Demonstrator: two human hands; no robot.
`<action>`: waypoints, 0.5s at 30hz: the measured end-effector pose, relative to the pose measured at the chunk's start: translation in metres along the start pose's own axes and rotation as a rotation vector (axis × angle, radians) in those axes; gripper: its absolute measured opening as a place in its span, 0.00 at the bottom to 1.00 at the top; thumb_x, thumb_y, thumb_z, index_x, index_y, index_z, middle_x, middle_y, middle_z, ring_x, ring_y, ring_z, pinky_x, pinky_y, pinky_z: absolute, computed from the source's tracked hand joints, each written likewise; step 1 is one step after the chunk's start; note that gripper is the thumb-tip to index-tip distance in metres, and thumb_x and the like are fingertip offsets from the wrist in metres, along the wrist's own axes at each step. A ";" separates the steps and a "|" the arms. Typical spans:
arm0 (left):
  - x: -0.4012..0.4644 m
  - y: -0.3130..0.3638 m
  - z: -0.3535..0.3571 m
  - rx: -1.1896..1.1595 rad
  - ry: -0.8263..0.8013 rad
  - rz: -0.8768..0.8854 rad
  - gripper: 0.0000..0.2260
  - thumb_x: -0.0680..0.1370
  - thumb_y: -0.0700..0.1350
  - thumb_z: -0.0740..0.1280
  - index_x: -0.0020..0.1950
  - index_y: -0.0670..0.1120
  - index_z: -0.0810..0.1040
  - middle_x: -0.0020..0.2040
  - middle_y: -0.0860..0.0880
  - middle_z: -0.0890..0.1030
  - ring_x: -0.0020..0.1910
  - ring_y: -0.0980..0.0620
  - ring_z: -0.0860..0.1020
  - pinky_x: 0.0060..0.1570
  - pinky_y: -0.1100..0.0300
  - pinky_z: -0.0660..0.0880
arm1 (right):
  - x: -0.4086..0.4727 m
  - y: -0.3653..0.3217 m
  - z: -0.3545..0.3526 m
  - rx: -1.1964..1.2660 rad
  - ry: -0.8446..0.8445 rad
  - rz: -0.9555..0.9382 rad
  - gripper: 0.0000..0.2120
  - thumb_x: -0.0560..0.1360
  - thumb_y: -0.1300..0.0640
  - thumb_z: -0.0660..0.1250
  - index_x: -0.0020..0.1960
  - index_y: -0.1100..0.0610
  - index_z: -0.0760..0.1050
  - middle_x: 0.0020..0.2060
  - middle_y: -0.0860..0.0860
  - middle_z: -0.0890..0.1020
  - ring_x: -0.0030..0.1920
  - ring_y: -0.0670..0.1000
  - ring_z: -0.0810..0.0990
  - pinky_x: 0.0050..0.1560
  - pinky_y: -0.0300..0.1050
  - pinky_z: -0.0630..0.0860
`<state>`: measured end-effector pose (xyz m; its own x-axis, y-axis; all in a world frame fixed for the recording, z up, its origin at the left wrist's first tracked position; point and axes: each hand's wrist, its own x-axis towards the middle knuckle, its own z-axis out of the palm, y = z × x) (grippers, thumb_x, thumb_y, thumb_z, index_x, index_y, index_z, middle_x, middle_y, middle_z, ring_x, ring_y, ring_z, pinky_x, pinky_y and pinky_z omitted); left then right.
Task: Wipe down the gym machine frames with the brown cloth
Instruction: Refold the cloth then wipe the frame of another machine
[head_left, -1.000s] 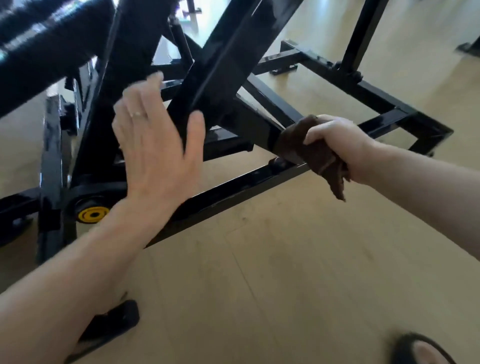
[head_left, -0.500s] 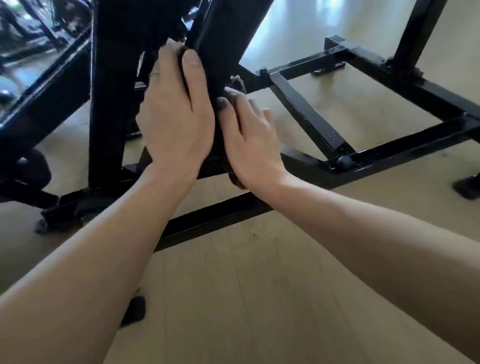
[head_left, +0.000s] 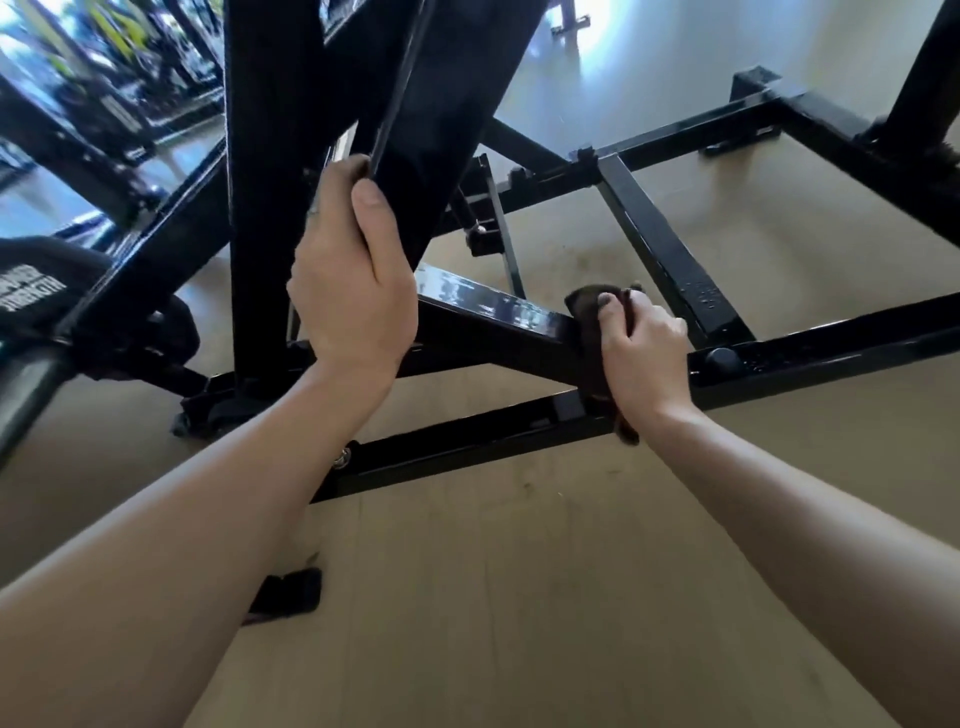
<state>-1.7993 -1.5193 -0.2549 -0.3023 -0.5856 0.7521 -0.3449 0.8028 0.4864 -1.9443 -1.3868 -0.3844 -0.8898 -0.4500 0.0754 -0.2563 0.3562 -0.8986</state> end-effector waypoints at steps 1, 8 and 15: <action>0.000 0.000 0.000 0.004 0.008 -0.001 0.23 0.85 0.53 0.48 0.63 0.42 0.77 0.41 0.55 0.74 0.39 0.56 0.72 0.39 0.63 0.65 | -0.001 -0.010 0.002 0.034 0.001 0.014 0.17 0.86 0.47 0.54 0.58 0.57 0.77 0.58 0.60 0.79 0.57 0.55 0.67 0.62 0.53 0.65; 0.001 -0.003 -0.004 0.031 -0.070 0.009 0.23 0.85 0.53 0.48 0.67 0.43 0.75 0.49 0.51 0.80 0.45 0.56 0.75 0.45 0.59 0.69 | -0.029 -0.109 0.043 0.275 -0.085 -0.435 0.16 0.85 0.51 0.55 0.61 0.52 0.80 0.55 0.52 0.80 0.57 0.53 0.71 0.61 0.47 0.67; 0.002 -0.004 -0.009 -0.010 -0.136 -0.005 0.22 0.85 0.55 0.48 0.69 0.46 0.73 0.52 0.56 0.77 0.47 0.68 0.72 0.45 0.76 0.65 | -0.012 -0.020 0.008 -0.021 -0.001 -0.300 0.15 0.86 0.55 0.59 0.67 0.56 0.78 0.58 0.58 0.80 0.60 0.58 0.75 0.63 0.48 0.71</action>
<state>-1.7907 -1.5229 -0.2521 -0.4189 -0.5987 0.6827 -0.3378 0.8007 0.4948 -1.9251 -1.3947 -0.3705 -0.7728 -0.5383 0.3361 -0.5158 0.2242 -0.8268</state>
